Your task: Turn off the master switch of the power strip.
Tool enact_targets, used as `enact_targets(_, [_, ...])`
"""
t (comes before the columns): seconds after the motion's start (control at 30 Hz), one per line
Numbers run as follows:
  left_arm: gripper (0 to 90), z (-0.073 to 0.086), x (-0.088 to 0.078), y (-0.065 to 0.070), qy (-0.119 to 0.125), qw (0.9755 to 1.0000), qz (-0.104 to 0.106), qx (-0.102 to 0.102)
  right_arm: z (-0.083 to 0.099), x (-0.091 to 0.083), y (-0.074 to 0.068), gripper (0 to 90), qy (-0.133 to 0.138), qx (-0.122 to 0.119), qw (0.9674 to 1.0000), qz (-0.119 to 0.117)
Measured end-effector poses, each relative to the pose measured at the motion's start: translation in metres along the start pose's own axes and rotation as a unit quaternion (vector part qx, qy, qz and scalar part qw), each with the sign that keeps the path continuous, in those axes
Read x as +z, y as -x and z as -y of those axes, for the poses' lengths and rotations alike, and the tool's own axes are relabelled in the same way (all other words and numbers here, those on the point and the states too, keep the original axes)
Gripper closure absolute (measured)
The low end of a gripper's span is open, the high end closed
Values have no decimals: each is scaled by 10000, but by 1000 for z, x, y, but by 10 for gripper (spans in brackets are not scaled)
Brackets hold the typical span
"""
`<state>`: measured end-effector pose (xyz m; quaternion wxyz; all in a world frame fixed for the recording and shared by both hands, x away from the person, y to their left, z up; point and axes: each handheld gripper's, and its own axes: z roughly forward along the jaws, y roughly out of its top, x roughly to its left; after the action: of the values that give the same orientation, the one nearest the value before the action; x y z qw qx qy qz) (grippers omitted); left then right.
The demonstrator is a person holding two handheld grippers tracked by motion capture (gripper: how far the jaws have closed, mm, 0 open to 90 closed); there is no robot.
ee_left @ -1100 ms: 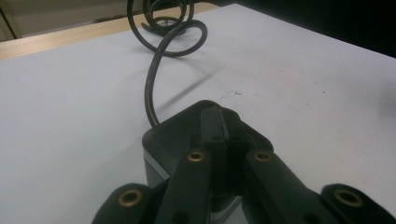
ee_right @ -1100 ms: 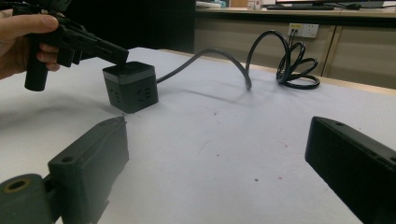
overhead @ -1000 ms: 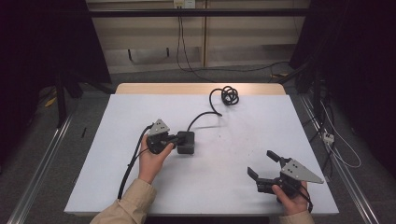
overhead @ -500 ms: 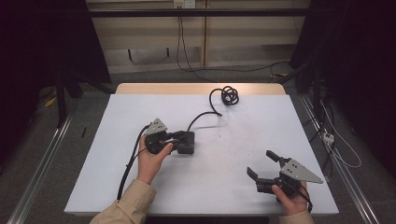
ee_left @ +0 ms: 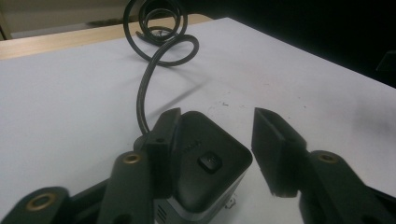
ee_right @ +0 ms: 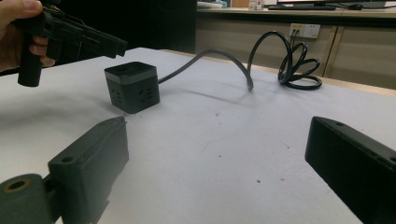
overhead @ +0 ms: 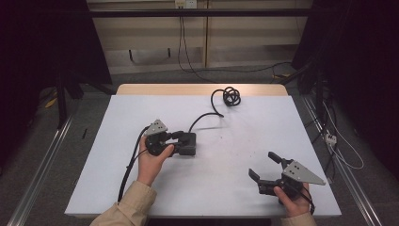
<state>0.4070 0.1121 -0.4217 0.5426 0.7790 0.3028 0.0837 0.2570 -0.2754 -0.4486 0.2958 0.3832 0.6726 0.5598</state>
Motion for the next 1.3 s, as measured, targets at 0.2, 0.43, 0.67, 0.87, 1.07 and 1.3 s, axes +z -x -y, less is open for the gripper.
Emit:
enact_targets(0.2, [419, 0, -1, -1, -22, 9999, -15, -98, 0, 0, 0, 56, 8, 0, 10000, 6])
enact_targets(0.43, [333, -1, -1, -1, -32, 9999, -43, -114, 0, 0, 0, 56, 5, -1, 10000, 9])
enact_targets(0.67, [283, -2, 0, 0, -45, 9999, -40, -107, 0, -1, 0, 56, 7, 6, 10000, 6])
enact_targets(0.87, [221, -2, 0, 0, -46, 9999, -39, -100, 0, -1, 0, 56, 9, 12, 10000, 12])
enact_targets(1.07, [174, -3, -1, 0, -27, 9999, -62, -103, 0, -1, 0, 56, 10, 4, 10000, 10])
enact_targets(1.3, [147, -3, -4, 1, -51, 10000, -62, -50, -1, -2, 1, 56, 18, 8, 10000, 13])
